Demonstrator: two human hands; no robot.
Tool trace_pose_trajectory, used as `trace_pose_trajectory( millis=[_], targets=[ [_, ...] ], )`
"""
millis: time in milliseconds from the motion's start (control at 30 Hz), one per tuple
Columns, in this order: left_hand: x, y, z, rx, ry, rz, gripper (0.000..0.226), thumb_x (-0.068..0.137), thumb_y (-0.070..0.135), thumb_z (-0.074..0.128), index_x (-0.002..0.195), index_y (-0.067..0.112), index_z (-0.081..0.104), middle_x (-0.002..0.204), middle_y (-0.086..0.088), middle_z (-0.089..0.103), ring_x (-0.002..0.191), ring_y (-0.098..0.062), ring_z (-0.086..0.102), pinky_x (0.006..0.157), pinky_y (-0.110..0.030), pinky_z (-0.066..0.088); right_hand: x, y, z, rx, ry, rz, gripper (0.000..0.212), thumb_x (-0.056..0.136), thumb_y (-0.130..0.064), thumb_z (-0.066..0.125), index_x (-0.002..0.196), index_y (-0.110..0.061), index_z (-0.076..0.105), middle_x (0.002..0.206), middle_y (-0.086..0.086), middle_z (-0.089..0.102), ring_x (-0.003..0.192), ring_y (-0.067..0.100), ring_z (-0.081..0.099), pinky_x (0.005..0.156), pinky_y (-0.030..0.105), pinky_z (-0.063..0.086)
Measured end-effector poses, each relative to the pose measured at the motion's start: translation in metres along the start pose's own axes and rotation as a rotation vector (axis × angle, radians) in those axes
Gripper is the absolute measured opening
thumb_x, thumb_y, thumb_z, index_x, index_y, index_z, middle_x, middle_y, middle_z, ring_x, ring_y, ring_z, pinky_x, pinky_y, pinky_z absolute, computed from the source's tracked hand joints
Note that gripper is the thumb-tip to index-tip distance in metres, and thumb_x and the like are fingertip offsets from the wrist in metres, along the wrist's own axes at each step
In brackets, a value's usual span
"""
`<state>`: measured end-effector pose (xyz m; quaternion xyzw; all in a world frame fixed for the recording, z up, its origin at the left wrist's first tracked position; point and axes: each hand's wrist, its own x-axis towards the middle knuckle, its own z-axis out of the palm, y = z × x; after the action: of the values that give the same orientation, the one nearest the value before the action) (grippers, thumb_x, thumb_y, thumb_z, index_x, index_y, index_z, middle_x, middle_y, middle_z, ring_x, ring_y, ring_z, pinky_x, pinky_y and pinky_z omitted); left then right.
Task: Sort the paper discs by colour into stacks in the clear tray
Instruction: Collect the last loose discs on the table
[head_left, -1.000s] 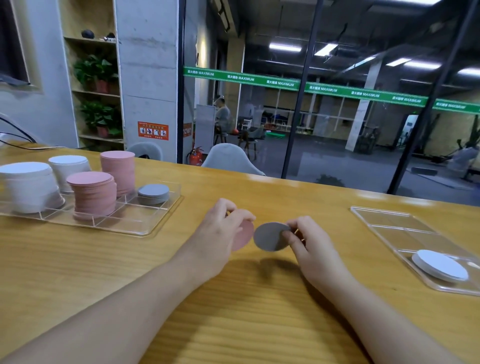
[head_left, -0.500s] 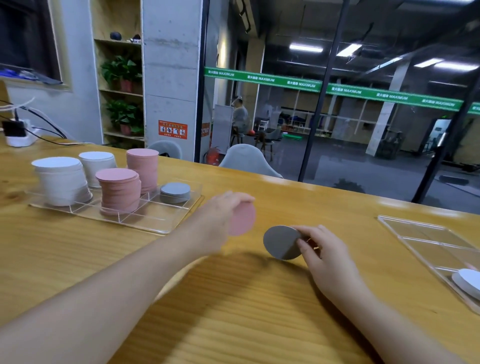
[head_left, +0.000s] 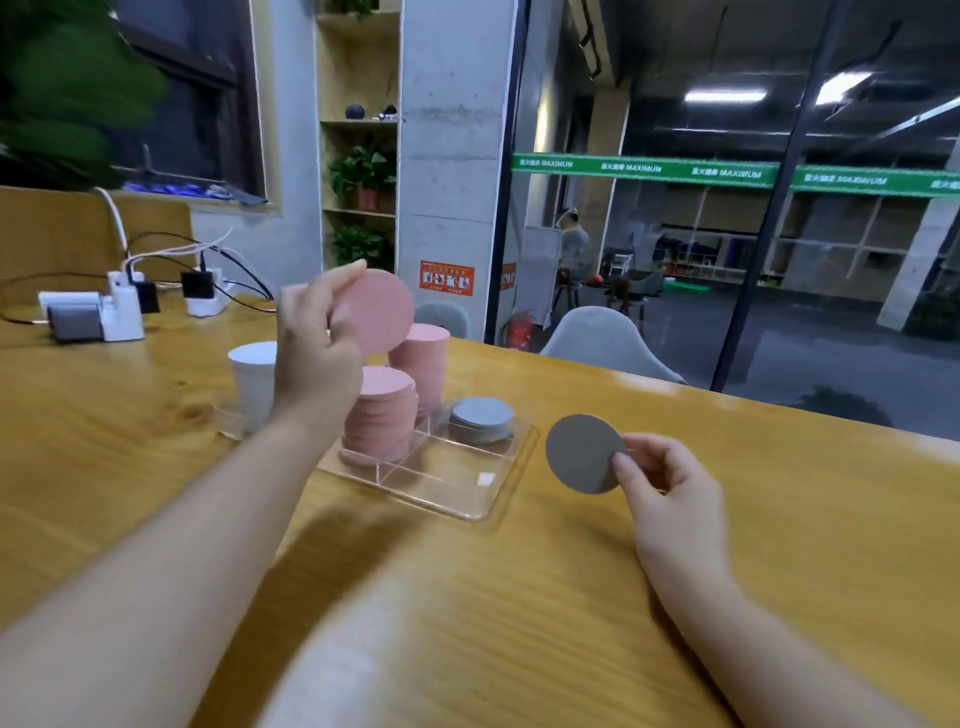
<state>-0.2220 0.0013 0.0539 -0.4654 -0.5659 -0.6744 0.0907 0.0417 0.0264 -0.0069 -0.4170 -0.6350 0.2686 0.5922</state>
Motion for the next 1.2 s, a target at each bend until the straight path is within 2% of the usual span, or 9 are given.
trace_pose_trajectory(
  millis=[133, 233, 400, 533, 733, 867, 1000, 1100, 1200],
  targets=[
    [0.006, -0.026, -0.008, 0.003, -0.058, -0.142, 0.048, 0.092, 0.002, 0.037, 0.119, 0.036, 0.058, 0.113, -0.001, 0.045, 0.096, -0.025, 0.052, 0.091, -0.044, 0.046, 0.019, 0.01, 0.039, 0.031, -0.007, 0.034, 0.014, 0.091, -0.007, 0.057, 0.092, -0.02, 0.063, 0.085, -0.011, 0.063, 0.079, -0.001, 0.057, 0.065, 0.001, 0.04],
    [0.012, -0.034, -0.009, -0.049, -0.12, -0.23, 0.045, 0.092, 0.0, 0.038, 0.112, 0.033, 0.061, 0.114, -0.028, 0.055, 0.077, -0.041, 0.053, 0.067, -0.047, 0.048, 0.038, 0.021, 0.059, 0.099, 0.076, 0.124, 0.01, 0.092, -0.009, 0.056, 0.097, -0.015, 0.062, 0.088, -0.006, 0.063, 0.082, 0.009, 0.059, 0.072, 0.01, 0.044],
    [0.007, -0.042, -0.001, -0.074, -0.137, -0.296, 0.025, 0.096, 0.01, 0.046, 0.108, 0.023, 0.065, 0.1, -0.03, 0.057, 0.05, -0.007, 0.032, 0.045, -0.025, 0.027, 0.058, 0.033, 0.078, 0.225, 0.126, 0.232, 0.007, 0.092, -0.009, 0.058, 0.096, -0.013, 0.062, 0.081, -0.003, 0.063, 0.069, 0.009, 0.058, 0.063, 0.014, 0.049],
    [0.009, -0.055, 0.005, 0.012, -0.138, -0.29, 0.013, 0.094, 0.023, 0.053, 0.1, 0.028, 0.063, 0.077, 0.007, 0.057, 0.062, -0.016, 0.046, 0.054, -0.028, 0.034, 0.066, 0.033, 0.092, 0.237, 0.062, 0.25, 0.008, 0.091, -0.008, 0.059, 0.097, -0.01, 0.064, 0.08, -0.003, 0.064, 0.066, 0.006, 0.058, 0.06, 0.011, 0.05],
    [0.006, -0.061, 0.013, 0.155, -0.217, -0.264, 0.029, 0.098, 0.025, 0.038, 0.1, 0.023, 0.067, 0.101, 0.008, 0.065, 0.102, -0.013, 0.056, 0.079, -0.027, 0.037, 0.073, 0.035, 0.107, 0.151, -0.038, 0.225, 0.011, 0.09, -0.01, 0.061, 0.097, -0.01, 0.069, 0.077, -0.001, 0.066, 0.061, 0.002, 0.054, 0.056, 0.008, 0.046],
    [0.002, -0.068, 0.009, 0.169, -0.266, -0.113, 0.049, 0.088, 0.059, 0.035, 0.103, 0.024, 0.065, 0.111, 0.001, 0.058, 0.108, -0.012, 0.05, 0.084, -0.026, 0.035, 0.073, 0.033, 0.11, 0.041, -0.09, 0.186, 0.012, 0.09, -0.012, 0.06, 0.097, -0.013, 0.07, 0.08, -0.009, 0.065, 0.058, -0.005, 0.054, 0.051, 0.002, 0.041],
    [-0.003, -0.067, 0.005, 0.167, -0.321, -0.006, 0.07, 0.062, 0.077, 0.042, 0.111, 0.029, 0.058, 0.112, 0.01, 0.049, 0.1, 0.004, 0.043, 0.078, -0.001, 0.031, 0.07, 0.031, 0.113, -0.085, -0.174, 0.123, 0.021, 0.092, -0.017, 0.057, 0.11, -0.016, 0.068, 0.094, -0.008, 0.066, 0.084, 0.0, 0.058, 0.071, 0.007, 0.044],
    [-0.005, -0.069, 0.007, 0.214, -0.35, 0.015, 0.069, 0.06, 0.077, 0.046, 0.111, 0.032, 0.059, 0.114, 0.012, 0.052, 0.106, -0.001, 0.045, 0.085, -0.017, 0.034, 0.068, 0.031, 0.115, -0.25, -0.226, 0.058, 0.027, 0.094, -0.022, 0.052, 0.118, -0.018, 0.065, 0.111, -0.006, 0.066, 0.115, 0.018, 0.05, 0.098, 0.028, 0.041],
    [-0.007, -0.07, 0.008, 0.209, -0.344, 0.017, 0.049, 0.068, 0.071, 0.045, 0.101, 0.037, 0.059, 0.113, 0.011, 0.056, 0.105, -0.004, 0.049, 0.085, -0.024, 0.037, 0.066, 0.031, 0.115, -0.353, -0.271, 0.025, 0.032, 0.098, -0.024, 0.044, 0.124, -0.02, 0.061, 0.123, -0.004, 0.061, 0.122, 0.019, 0.034, 0.093, 0.019, 0.026]
  ],
)
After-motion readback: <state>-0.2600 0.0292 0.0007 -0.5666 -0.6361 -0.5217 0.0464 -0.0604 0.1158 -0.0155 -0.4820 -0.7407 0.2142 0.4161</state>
